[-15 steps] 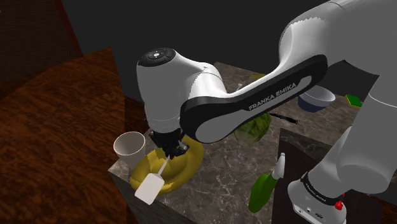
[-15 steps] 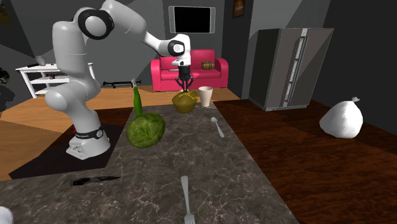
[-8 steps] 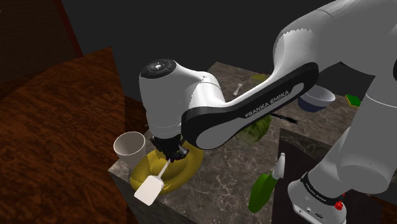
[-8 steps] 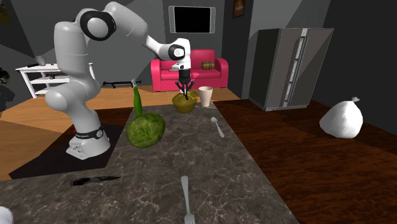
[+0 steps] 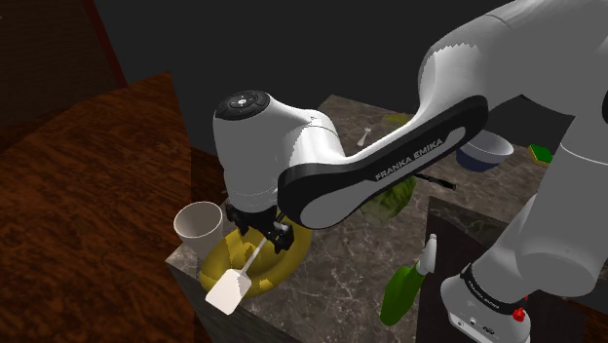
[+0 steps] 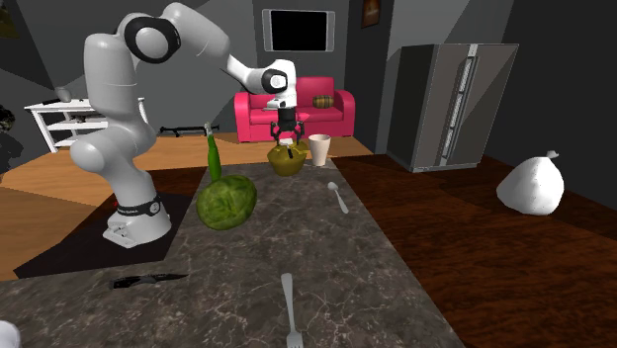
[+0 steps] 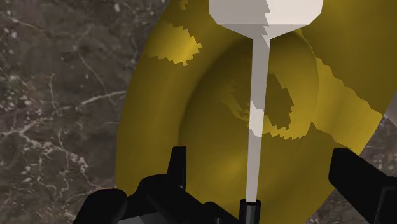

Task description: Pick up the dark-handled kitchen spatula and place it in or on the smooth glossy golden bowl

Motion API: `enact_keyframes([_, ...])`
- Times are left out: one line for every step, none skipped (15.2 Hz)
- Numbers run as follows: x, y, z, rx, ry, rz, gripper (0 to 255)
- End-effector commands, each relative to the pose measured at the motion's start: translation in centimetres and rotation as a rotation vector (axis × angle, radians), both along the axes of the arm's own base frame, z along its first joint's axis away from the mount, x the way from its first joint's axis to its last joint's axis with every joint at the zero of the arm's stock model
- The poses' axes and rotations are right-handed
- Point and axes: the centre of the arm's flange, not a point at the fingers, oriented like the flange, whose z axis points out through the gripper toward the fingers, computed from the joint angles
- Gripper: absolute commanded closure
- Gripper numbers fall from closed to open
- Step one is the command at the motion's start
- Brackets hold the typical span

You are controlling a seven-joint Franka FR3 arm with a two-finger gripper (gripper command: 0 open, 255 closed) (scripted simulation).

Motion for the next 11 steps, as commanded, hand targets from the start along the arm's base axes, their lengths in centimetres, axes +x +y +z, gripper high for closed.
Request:
enact_keyframes([0.0,0.0,0.0,0.000,0.000,0.000,0])
enact_keyframes([0.0,0.1,1.3,0.000,0.000,0.000,0])
enact_keyframes([-0.1,0.2,2.6,0.000,0.000,0.000,0])
enact_keyframes([-0.1,0.2,3.9,0.000,0.000,0.000,0])
enact_keyframes([-0.1,0.3,5.0,0.000,0.000,0.000,0])
enact_keyframes([-0.1,0.3,5.0,0.000,0.000,0.000,0])
enact_keyframes([-0.1,0.3,5.0,0.000,0.000,0.000,0])
enact_keyframes([-0.1,0.3,5.0,0.000,0.000,0.000,0])
enact_keyframes([-0.1,0.3,5.0,0.000,0.000,0.000,0])
enact_keyframes([-0.1,0.3,5.0,0.000,0.000,0.000,0])
enact_keyframes([-0.1,0.3,5.0,0.000,0.000,0.000,0])
